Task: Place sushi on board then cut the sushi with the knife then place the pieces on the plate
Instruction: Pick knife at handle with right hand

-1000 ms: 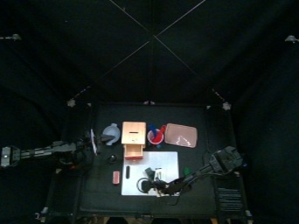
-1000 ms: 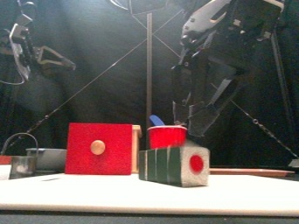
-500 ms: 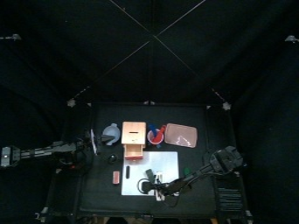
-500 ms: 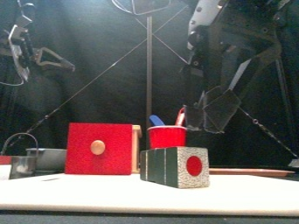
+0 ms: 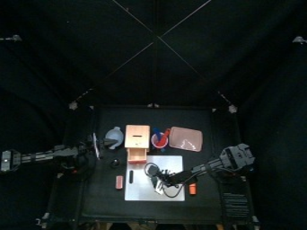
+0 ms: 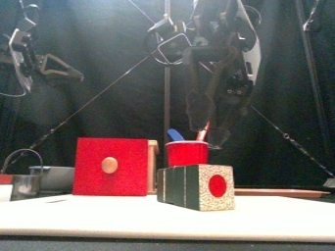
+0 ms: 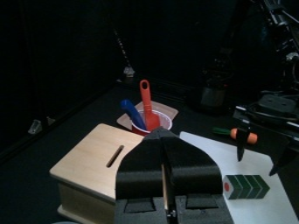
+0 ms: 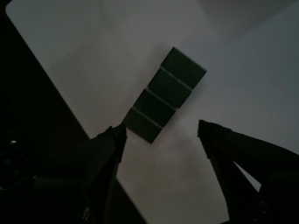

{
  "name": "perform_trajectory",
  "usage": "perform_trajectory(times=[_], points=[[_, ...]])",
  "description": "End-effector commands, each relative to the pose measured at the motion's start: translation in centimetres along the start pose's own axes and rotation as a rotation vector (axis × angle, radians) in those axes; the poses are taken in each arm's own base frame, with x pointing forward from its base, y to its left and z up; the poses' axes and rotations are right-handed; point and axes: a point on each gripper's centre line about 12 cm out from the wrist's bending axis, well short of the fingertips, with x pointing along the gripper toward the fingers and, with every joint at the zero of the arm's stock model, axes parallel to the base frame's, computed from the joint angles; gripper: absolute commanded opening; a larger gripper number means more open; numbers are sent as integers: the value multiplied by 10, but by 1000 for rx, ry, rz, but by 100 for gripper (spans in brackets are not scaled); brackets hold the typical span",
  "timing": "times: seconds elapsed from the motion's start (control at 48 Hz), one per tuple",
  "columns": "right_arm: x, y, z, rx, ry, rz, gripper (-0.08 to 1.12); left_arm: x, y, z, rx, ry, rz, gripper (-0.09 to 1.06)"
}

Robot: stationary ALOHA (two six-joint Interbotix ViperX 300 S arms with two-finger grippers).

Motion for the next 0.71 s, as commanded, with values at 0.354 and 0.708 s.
perform_trajectory(times=[0.354, 0.708], points=[[15, 3, 26, 216, 11, -5, 96, -1, 1, -5, 0, 12, 7, 7], [44, 1, 29, 249, 69, -78, 95, -1, 0, -5, 25, 15, -3, 7]])
